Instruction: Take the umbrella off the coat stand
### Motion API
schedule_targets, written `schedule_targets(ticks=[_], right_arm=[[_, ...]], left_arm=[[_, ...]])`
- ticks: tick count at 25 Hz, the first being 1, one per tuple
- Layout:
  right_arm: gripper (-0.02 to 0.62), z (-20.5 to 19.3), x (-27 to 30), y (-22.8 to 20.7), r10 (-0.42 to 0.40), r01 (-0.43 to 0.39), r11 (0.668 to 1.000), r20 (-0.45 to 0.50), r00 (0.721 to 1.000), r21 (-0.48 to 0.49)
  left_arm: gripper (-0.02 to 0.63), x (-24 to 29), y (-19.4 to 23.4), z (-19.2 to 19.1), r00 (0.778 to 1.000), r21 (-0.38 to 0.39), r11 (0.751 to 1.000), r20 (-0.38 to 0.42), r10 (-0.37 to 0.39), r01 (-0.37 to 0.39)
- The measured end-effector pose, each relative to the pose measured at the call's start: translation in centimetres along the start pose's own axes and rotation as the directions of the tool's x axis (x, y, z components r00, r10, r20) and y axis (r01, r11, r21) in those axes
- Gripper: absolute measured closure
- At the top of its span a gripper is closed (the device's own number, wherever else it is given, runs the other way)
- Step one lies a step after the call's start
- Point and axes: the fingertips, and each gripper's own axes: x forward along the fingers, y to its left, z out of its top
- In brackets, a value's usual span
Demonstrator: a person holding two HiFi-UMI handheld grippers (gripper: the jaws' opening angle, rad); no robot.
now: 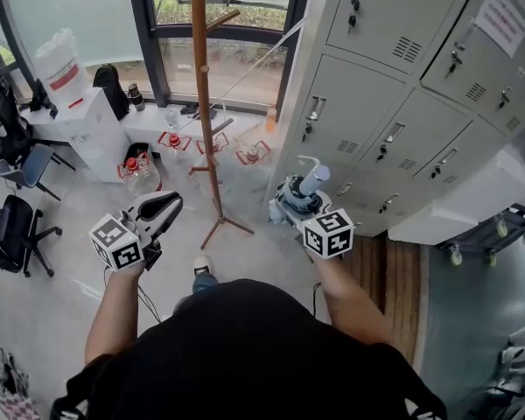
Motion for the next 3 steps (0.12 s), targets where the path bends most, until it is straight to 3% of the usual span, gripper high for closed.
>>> schedule_targets(ticks=[3], right_arm=[[0.313, -0.09, 0.15, 0.38, 0.002, -0.002, 1.000, -0.002, 1.000, 0.004]], left_arm=[[0.546, -0.39, 0.05, 0.10, 1.000, -0.015, 1.000, -0.008, 0.017, -0.017]])
